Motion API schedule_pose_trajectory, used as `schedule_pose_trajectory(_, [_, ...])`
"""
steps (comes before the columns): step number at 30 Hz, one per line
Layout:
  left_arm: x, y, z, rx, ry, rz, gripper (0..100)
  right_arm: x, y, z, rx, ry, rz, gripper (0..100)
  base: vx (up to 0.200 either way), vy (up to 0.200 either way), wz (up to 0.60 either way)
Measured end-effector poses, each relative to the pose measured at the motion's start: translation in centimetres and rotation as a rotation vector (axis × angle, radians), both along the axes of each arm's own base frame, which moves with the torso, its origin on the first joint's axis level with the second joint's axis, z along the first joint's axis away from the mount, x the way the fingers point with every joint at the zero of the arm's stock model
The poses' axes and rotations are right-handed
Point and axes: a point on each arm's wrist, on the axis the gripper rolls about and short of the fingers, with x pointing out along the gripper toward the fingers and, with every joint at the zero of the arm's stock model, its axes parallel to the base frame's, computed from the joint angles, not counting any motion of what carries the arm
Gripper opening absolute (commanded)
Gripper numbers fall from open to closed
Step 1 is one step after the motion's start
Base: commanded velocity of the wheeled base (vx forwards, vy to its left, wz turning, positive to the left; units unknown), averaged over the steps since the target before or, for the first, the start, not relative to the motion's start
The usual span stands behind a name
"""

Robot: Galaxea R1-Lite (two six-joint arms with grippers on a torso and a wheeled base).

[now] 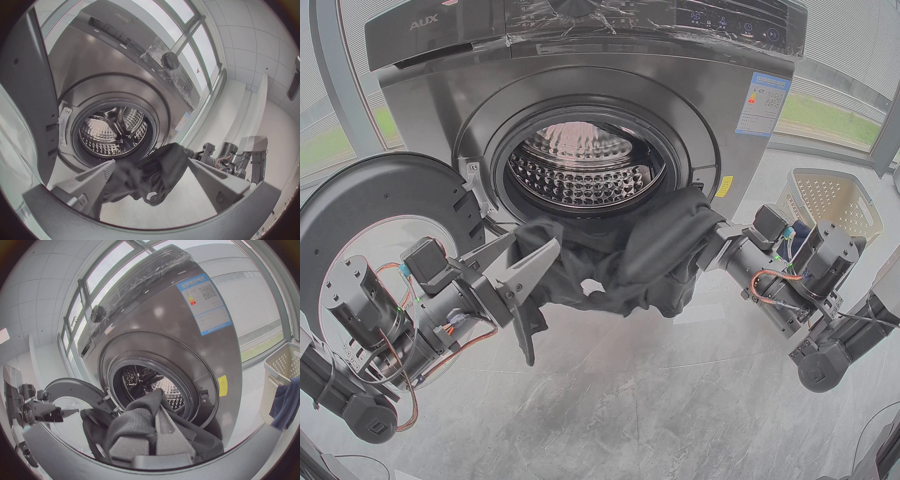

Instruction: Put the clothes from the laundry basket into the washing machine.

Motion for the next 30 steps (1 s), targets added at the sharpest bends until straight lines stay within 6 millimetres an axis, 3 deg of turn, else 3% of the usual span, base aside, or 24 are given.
schedule_pose_trajectory(10, [1.1,-0.6,-3.8,0.084,0.128,0.009,100,0.5,0.4,1.8,0.050,-0.062,-0.007,0,0.000,0.000,0.00])
schedule_pose_trajectory(20, [0.3,-1.4,-7.7,0.208,0.244,-0.028,100,0.8,0.9,3.2,0.106,-0.084,-0.055,0,0.000,0.000,0.00])
schedule_pose_trajectory(30, [1.1,-2.0,-10.4,0.272,0.314,-0.034,100,0.6,1.7,3.8,0.135,-0.099,-0.035,0,0.000,0.000,0.00])
